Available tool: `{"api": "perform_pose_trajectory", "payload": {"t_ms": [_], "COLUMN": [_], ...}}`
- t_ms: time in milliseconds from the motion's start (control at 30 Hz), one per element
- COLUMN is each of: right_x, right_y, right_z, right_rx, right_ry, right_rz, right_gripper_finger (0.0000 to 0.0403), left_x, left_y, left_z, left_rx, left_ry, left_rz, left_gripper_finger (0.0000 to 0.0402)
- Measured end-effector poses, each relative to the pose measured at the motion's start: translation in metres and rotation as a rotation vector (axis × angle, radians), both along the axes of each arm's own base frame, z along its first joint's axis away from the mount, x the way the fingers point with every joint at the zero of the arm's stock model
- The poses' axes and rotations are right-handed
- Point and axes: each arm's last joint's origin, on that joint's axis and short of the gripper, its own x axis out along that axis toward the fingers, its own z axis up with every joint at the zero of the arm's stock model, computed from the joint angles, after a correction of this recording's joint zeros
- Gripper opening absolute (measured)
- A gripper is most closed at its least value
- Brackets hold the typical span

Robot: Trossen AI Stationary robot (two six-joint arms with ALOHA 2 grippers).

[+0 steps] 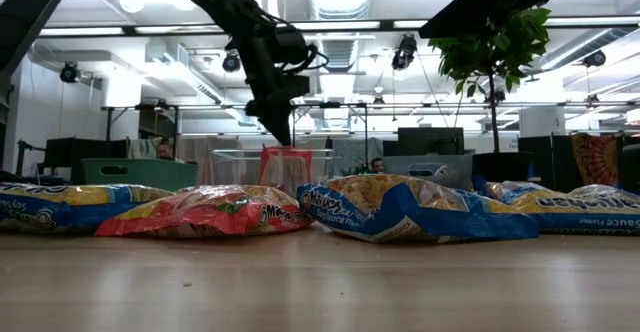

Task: Sort Maruchan noodles
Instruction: Put the orange noodle pack into the transparent bin

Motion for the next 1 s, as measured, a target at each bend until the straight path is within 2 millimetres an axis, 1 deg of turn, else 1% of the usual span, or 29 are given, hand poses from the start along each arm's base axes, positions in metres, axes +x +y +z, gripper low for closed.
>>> {"api": "perform_pose_trajectory", "payload": {"t_ms": [167,267,333,400,600,667,733,800,900,1000], "right_x": [0.000,0.000,0.000,0.000,0.000,0.000,0.000,0.000,0.000,0.000], "right_y": [0.000,0.000,0.000,0.000,0.000,0.000,0.000,0.000,0.000,0.000], "right_z": [0.000,0.000,0.000,0.000,-0.001,-0.001,-0.001,0.000,0.000,0.000], "right_rx": [-0.002,-0.002,-0.003,-0.003,-0.003,-0.003,-0.004,-0.003,0.000,0.000], "right_ry": [0.003,0.004,0.005,0.005,0.006,0.006,0.007,0.006,0.005,0.005], "right_rz": [0.000,0.000,0.001,0.001,0.001,0.001,0.001,0.001,0.000,0.000], "right_gripper_finger": [0.0009,0.0009,0.0009,0.0009,0.0009,0.0009,0.0009,0.0009,0.0009,0.0009], "left_x": [0.007,0.010,0.011,0.010,0.000,-0.003,-0.004,-0.003,-0.003,-0.001], "left_y": [0.005,0.006,0.006,0.005,-0.001,-0.003,-0.003,-0.002,0.001,0.003], "left_z": [-0.026,-0.040,-0.046,-0.044,-0.016,-0.014,-0.017,-0.025,-0.043,-0.050], "left_rx": [-0.046,-0.065,-0.075,-0.077,-0.045,-0.051,-0.057,-0.062,-0.072,-0.069], "left_ry": [0.062,0.091,0.106,0.109,0.091,0.111,0.129,0.142,0.189,0.202], "left_rz": [0.006,0.003,0.003,0.002,-0.025,-0.040,-0.048,-0.052,-0.051,-0.043], "left_gripper_finger": [0.0001,0.0000,0.0000,0.0000,0.0000,0.0000,0.0000,0.0000,0.0000,0.0000]}}
